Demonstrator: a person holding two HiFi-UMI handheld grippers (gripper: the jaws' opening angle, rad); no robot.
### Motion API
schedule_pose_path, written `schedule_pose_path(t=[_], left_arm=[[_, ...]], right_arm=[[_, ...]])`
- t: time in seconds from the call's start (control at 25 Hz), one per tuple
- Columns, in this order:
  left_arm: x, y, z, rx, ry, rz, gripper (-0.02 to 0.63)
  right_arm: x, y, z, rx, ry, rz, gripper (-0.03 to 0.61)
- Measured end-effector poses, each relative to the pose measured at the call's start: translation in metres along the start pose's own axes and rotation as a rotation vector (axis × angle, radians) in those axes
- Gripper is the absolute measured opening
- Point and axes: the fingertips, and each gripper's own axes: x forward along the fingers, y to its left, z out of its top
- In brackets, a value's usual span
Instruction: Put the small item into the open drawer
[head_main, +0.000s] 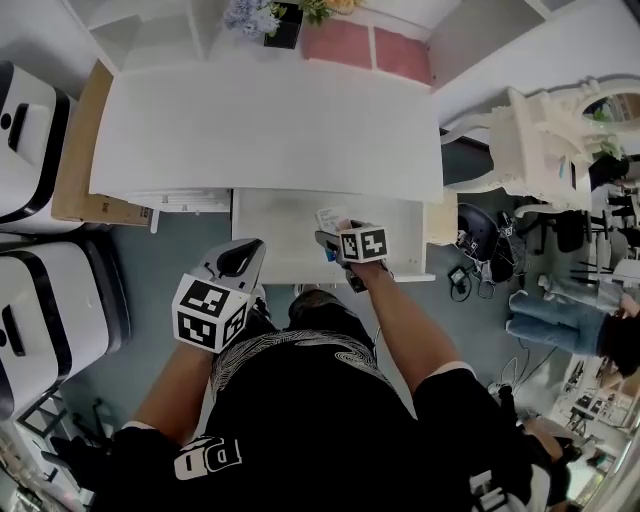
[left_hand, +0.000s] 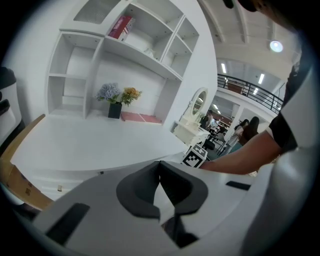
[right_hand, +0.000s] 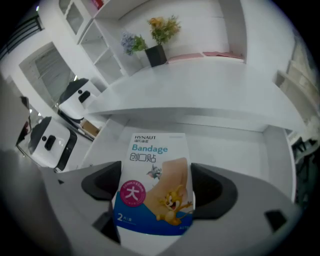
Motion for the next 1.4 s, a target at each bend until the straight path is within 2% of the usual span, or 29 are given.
schedule_pose_path(t=[0.28,0.56,0.68,1.4], left_arm=[[0.006,0.006,0.0,-0.035,0.004,0.021,0.014],[0.013,0.009,0.002,-0.052,0.02,0.048,0.014],[0.016,0.01,0.0,-0.059,0.033,0.055,0.014],[0.032,0.009,-0.001,-0.069,0.08,0.063,0.014]], right_arm=[[0.027,-0.004,-0.008,-0.208,0.122,-0.044,0.43],[0.047,-0.001,-0.013,-0.57,0.207,-0.077,0.43],[0.052,-0.002,-0.018,-0.649,0.229,-0.077,0.43],[0.074,-0.014,-0.027,-0.601,0.254,-0.056,0.43]])
